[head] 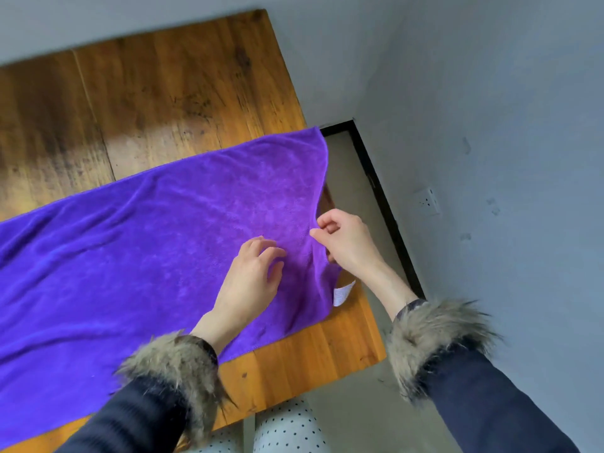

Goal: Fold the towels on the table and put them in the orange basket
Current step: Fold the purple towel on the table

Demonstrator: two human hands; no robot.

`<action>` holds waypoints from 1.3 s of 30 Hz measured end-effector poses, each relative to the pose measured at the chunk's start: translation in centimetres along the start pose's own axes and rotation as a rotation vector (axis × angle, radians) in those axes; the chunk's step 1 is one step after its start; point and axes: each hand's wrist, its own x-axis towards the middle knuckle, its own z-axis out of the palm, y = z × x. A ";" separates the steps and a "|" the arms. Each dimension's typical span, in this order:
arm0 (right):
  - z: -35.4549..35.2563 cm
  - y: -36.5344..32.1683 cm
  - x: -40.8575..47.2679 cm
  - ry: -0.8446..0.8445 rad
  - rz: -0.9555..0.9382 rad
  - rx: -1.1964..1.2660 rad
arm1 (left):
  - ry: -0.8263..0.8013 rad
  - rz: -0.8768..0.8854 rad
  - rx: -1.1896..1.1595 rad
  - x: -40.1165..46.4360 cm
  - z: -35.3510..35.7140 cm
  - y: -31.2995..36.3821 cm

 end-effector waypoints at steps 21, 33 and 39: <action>3.6 -4.7 9.2 0.310 0.134 -0.110 | -0.071 -1.000 -0.456 0.5 -0.2 0.4; 5.8 -10.1 6.2 0.217 -0.079 0.137 | 0.034 -0.895 -1.064 -3.5 -6.2 -1.1; 9.9 -16.4 1.4 0.084 -0.331 0.093 | 0.052 -0.754 -1.149 -7.2 -12.9 -1.9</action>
